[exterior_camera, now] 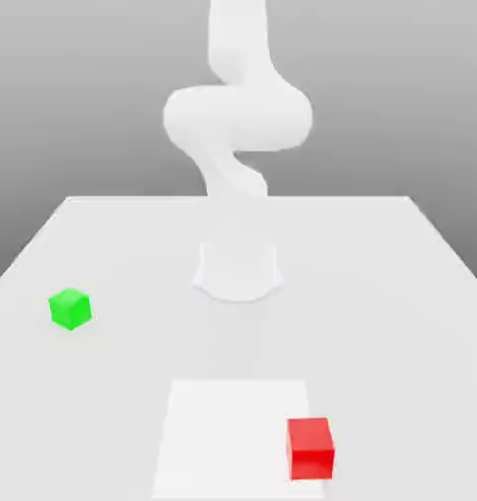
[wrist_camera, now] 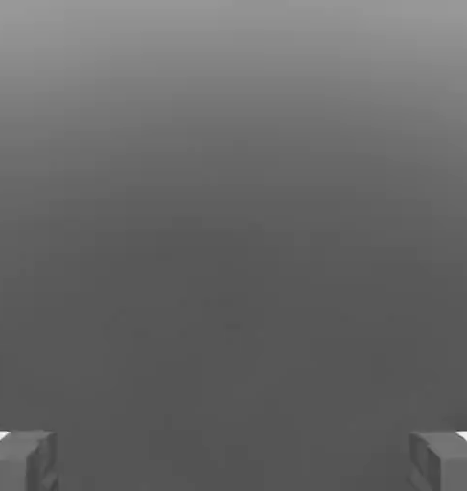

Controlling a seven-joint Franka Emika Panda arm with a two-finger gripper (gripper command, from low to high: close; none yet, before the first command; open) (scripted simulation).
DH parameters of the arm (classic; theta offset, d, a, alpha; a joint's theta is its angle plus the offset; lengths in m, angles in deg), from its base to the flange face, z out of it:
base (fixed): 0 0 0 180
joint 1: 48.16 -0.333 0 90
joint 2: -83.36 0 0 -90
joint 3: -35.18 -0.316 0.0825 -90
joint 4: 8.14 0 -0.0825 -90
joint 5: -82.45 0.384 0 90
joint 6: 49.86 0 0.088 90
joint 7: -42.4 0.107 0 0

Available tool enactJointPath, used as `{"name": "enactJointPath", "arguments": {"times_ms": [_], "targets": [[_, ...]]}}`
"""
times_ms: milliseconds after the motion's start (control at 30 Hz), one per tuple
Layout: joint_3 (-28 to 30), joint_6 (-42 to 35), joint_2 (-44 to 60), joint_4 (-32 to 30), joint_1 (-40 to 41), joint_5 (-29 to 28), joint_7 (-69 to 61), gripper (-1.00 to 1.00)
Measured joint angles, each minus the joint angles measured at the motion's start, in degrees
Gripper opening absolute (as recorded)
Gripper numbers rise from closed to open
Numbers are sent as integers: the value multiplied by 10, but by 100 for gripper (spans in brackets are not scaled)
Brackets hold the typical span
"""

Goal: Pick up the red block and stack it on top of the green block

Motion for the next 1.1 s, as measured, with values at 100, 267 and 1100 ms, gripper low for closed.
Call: {"name": "enactJointPath", "arguments": {"times_ms": [100, 267, 1100], "targets": [[-11, 19, 47, -11, 6, 28, 62, 0], [-37, 47, 121, -29, 18, 64, 167, 0], [-125, 207, 492, -122, 24, -44, 895, 0]]}}
